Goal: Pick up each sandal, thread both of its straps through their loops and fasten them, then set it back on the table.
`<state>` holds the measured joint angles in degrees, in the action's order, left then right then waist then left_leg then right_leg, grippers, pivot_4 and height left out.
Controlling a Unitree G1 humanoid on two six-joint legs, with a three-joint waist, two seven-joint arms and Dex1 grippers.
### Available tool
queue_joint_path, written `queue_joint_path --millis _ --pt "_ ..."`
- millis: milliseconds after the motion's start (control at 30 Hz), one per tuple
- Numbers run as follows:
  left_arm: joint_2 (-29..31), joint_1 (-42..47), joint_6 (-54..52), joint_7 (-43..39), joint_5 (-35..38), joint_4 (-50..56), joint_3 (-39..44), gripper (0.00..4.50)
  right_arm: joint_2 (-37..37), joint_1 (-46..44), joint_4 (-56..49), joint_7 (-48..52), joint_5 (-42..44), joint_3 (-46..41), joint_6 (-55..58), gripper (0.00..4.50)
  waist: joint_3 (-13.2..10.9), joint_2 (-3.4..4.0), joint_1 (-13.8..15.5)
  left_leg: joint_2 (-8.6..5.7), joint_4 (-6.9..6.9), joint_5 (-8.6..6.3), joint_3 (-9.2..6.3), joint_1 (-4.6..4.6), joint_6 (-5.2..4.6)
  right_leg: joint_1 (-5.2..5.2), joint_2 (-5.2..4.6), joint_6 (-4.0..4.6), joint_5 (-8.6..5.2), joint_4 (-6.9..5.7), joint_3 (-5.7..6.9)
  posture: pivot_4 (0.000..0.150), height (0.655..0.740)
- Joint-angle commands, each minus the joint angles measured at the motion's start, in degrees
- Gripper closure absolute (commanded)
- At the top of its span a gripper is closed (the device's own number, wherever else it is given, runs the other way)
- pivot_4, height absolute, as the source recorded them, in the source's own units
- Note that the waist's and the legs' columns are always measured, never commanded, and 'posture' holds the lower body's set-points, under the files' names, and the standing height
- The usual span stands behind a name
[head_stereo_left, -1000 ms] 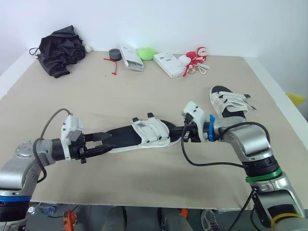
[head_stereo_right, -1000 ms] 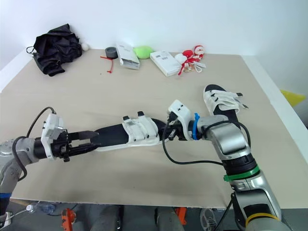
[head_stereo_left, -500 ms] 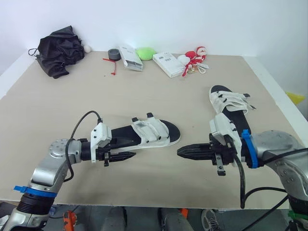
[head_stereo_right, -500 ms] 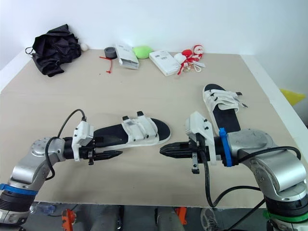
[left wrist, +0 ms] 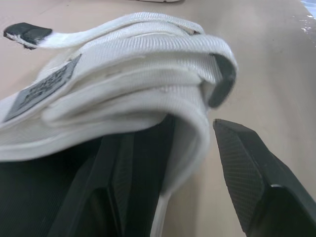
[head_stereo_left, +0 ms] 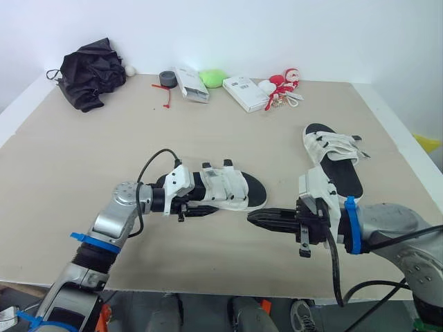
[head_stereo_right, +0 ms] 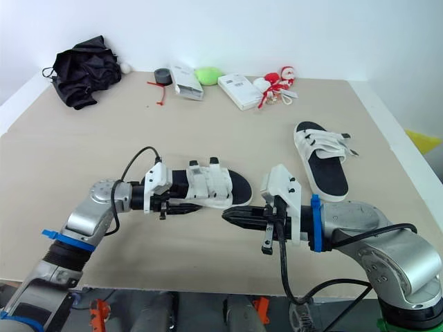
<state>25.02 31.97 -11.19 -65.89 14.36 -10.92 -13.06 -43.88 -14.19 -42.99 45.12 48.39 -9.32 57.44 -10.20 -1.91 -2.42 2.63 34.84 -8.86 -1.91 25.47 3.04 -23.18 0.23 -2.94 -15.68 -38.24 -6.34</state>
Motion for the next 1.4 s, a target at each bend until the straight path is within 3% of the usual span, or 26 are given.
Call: queue_joint_path --millis 33,100,300,433,533,800,967,1000,1033,1100,1133,1167,1200,1300,1333,1400 --pt "-2.1 1.6 2.5 -0.4 -1.4 -3.6 -1.3 4.08 1.1 0.3 -1.2 -2.6 1.1 -0.7 -1.8 4.50 0.0 0.01 0.1 0.00 0.03 0.00 -0.02 0.00 0.00 0.03 0.00 -0.01 0.00 0.00 0.02 0.150 0.7380" --pt "-2.8 2.1 2.5 0.2 -1.2 -4.7 -0.4 4.45 1.2 0.5 -0.8 -3.1 0.9 -0.4 -2.2 4.50 0.0 0.01 0.1 -0.02 0.12 0.00 -0.02 0.00 0.00 0.07 -0.02 -0.06 0.03 0.00 0.00 0.150 0.7380" --pt "-4.5 3.4 -3.9 9.0 1.6 -6.5 6.7 4.45 1.6 0.3 0.9 -4.2 0.2 0.8 -3.7 4.50 0.0 0.02 -0.1 0.03 0.47 0.05 -0.02 0.00 -0.08 0.16 0.04 -0.12 0.28 -0.03 -0.01 0.150 0.7380" --pt "-2.3 7.1 -4.6 31.8 -4.9 -14.4 14.6 4.45 1.7 -0.9 2.3 -4.0 -0.4 2.2 -5.0 4.50 0.0 0.01 -0.4 0.12 0.54 0.15 0.04 -0.04 -0.25 0.16 0.12 -0.10 0.51 -0.04 -0.04 0.150 0.7380" --pt "0.3 8.7 -5.4 41.3 -5.3 -19.7 19.9 4.45 2.3 -2.9 3.4 -4.0 -1.3 3.3 -6.6 4.50 0.0 0.01 -0.9 0.27 0.55 0.27 0.03 -0.06 -0.43 0.10 0.35 0.01 0.79 -0.04 -0.09 0.150 0.7380" --pt "2.8 11.0 -1.0 48.0 -5.0 -31.8 26.7 4.45 9.7 -13.7 10.3 -8.7 -8.6 7.5 -14.6 4.50 0.0 -0.01 -1.5 0.30 0.48 0.31 0.06 -0.14 -0.36 0.10 0.36 0.02 0.87 -0.05 -0.12 0.150 0.7380" --pt "2.7 13.1 1.4 49.7 -4.6 -36.4 28.1 4.45 15.8 -16.8 11.7 -12.5 -8.7 7.9 -15.9 4.50 0.0 0.00 -1.6 0.34 0.47 0.31 0.07 -0.17 -0.35 0.03 0.40 0.08 0.89 -0.14 -0.12 0.150 0.7380" --pt "2.6 13.4 1.7 49.6 -4.4 -36.9 28.2 3.87 15.8 -16.6 11.6 -12.3 -8.8 8.1 -15.9 4.50 0.0 0.00 -1.6 0.34 0.47 0.31 0.07 -0.17 -0.35 0.02 0.40 0.08 0.89 -0.17 -0.12 0.150 0.7380" --pt "2.5 13.7 2.1 49.6 -4.4 -37.4 28.2 3.78 16.0 -16.5 11.6 -12.3 -8.9 8.3 -15.8 4.50 0.0 0.00 -1.6 0.34 0.46 0.31 0.07 -0.18 -0.35 0.00 0.42 0.09 0.89 -0.23 -0.12 0.150 0.7380" --pt "2.4 13.8 3.0 49.2 -4.0 -37.6 28.4 2.82 15.8 -16.0 11.3 -11.9 -8.7 8.8 -15.6 4.50 0.0 0.00 -1.6 0.34 0.47 0.32 0.07 -0.18 -0.34 0.01 0.41 0.08 0.86 -0.27 -0.12 0.150 0.7380" --pt "2.4 13.6 3.1 49.3 -3.8 -37.3 28.6 2.67 15.6 -15.8 11.3 -11.8 -8.8 9.1 -15.5 4.50 0.0 0.00 -1.6 0.34 0.47 0.32 0.07 -0.18 -0.34 0.00 0.41 0.08 0.87 -0.27 -0.12 0.150 0.7380" --pt "2.4 13.5 3.2 49.4 -3.7 -37.1 28.7 2.05 15.5 -15.7 11.2 -11.6 -8.9 9.3 -15.5 4.50 0.0 0.00 -1.6 0.34 0.47 0.32 0.11 -0.18 -0.33 -0.01 0.40 0.09 0.87 -0.27 -0.14 0.150 0.7380" --pt "2.5 13.2 3.1 49.6 -3.6 -36.7 28.9 1.93 15.3 -15.5 11.3 -11.4 -8.9 9.4 -15.5 4.50 0.0 0.00 -1.6 0.34 0.47 0.32 0.11 -0.18 -0.33 -0.01 0.40 0.09 0.87 -0.27 -0.14 0.150 0.7380" --pt "2.8 11.6 1.9 50.8 -2.9 -33.2 29.7 0.84 14.9 -14.9 11.5 -10.6 -8.9 9.4 -15.4 4.50 0.0 0.00 -1.6 0.34 0.47 0.32 0.11 -0.17 -0.33 -0.03 0.40 0.09 0.87 -0.29 -0.14 0.150 0.7380" --pt "2.9 10.8 1.2 50.9 -2.4 -31.0 30.1 0.26 14.7 -14.7 11.7 -10.2 -8.9 9.5 -15.5 4.50 0.0 0.00 -1.7 0.34 0.47 0.32 0.11 -0.18 -0.33 -0.05 0.41 0.10 0.86 -0.32 -0.14 0.150 0.7380" --pt "3.1 8.7 -0.8 50.8 -1.3 -26.1 30.9 0.26 14.3 -14.5 11.9 -9.5 -9.0 9.6 -15.6 4.50 0.0 0.00 -1.7 0.36 0.46 0.32 0.13 -0.17 -0.33 -0.06 0.40 0.10 0.86 -0.33 -0.15 0.150 0.7380"
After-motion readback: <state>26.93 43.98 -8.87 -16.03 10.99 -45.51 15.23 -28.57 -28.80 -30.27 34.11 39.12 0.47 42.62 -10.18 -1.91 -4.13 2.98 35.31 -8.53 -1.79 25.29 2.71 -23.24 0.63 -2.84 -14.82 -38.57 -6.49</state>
